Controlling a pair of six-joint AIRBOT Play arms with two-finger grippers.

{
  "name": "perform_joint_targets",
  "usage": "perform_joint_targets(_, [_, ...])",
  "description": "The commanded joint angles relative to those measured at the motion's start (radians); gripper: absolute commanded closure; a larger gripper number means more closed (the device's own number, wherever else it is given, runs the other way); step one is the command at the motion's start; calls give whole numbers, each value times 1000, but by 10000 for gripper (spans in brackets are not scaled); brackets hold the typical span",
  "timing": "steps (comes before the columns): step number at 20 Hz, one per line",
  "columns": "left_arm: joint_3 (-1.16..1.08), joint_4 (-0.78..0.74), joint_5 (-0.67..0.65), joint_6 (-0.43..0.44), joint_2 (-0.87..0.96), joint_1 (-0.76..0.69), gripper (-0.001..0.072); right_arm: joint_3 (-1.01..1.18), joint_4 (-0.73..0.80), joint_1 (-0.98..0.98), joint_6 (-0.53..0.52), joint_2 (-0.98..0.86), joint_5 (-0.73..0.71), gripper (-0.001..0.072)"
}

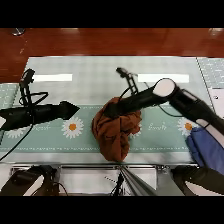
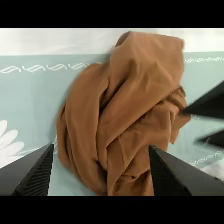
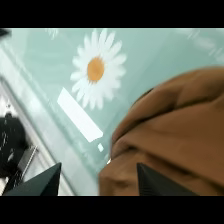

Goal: Fold the shirts.

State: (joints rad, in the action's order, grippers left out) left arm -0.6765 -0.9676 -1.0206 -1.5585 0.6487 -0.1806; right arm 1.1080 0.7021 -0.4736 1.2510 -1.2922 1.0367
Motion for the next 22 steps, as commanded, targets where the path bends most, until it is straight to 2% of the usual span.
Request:
perform_joint_targets(1, [2, -13, -130, 1, 0, 0, 3, 94, 88, 265, -16, 30, 118, 143])
perform_joint_targets(4, [87, -6, -185, -56, 1, -4, 4, 39, 184, 578, 33, 108, 153, 146])
perform_joint_targets(5, [152, 51, -164, -51, 1, -14, 4, -13, 182, 654, 33, 131, 153, 146])
perform_joint_targets(6, [222, 133, -120, -29, 1, -33, 4, -82, 178, 715, 33, 155, 151, 147])
perform_joint_targets(8, [367, 327, 36, 85, 1, -110, 4, -220, 156, 776, 19, 196, 148, 146])
perform_joint_targets(10, [435, 444, 167, 161, 21, -186, 4, -340, 148, 778, -2, 231, 126, 147])
perform_joint_targets(12, [439, 500, 238, 208, 89, -261, 4, -418, 113, 766, -24, 245, 106, 147])
perform_joint_targets(14, [425, 559, 247, 266, 200, -337, 4, -447, 96, 747, -26, 244, 87, 147])
perform_joint_targets(18, [373, 614, 251, 281, 393, -459, 4, -449, 83, 704, -26, 244, 77, 147])
perform_joint_targets(22, [276, 789, 280, 438, 528, -549, 5, -449, 84, 637, -23, 244, 40, 147])
